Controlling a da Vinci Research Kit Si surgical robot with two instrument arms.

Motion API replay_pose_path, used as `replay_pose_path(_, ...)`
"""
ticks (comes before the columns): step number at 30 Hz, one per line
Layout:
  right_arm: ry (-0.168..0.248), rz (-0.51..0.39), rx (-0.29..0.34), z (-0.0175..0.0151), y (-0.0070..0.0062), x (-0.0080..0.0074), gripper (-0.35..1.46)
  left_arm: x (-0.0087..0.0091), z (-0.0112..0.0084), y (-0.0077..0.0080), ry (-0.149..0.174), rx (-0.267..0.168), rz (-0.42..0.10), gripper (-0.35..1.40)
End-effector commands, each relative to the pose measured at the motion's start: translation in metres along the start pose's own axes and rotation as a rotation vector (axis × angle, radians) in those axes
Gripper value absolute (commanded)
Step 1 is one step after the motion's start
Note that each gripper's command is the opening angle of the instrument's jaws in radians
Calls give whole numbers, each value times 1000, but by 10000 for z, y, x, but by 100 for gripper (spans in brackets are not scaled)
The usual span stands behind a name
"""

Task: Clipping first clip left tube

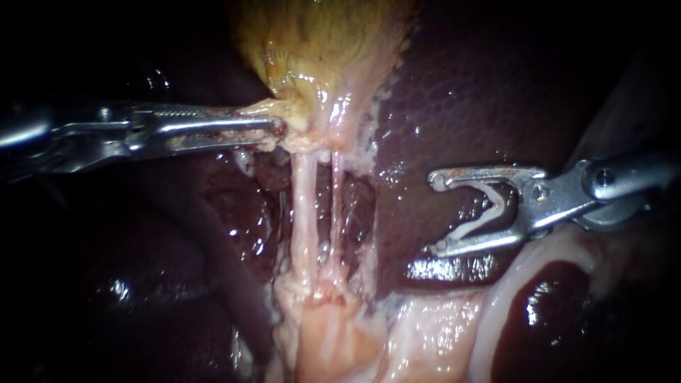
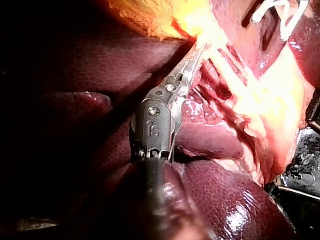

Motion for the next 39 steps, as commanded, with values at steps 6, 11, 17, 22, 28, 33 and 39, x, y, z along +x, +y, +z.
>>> replay_pose_path(6, 1, 0, 3, 1, 0, 0, 50, 6, -13, 5, -2, -4, -3, -35)
replay_pose_path(11, 2, 0, 6, 2, 0, 1, 50, 23, -36, 17, -5, -11, -11, -35)
replay_pose_path(17, 3, 1, 11, 5, -3, 5, 50, 42, -61, 31, 16, -23, -20, -35)
replay_pose_path(22, 7, 2, 26, 13, -11, 15, 50, 50, -76, 35, 25, -18, -24, -35)
replay_pose_path(28, 11, -4, 53, 43, -29, 33, 50, 48, -77, 32, 25, -16, -24, -35)
replay_pose_path(33, 17, 2, 74, 85, -44, 43, 50, 47, -76, 29, 25, -14, -24, -35)
replay_pose_path(39, 19, 27, 81, 126, -51, 42, 50, 47, -76, 29, 25, -14, -24, -35)
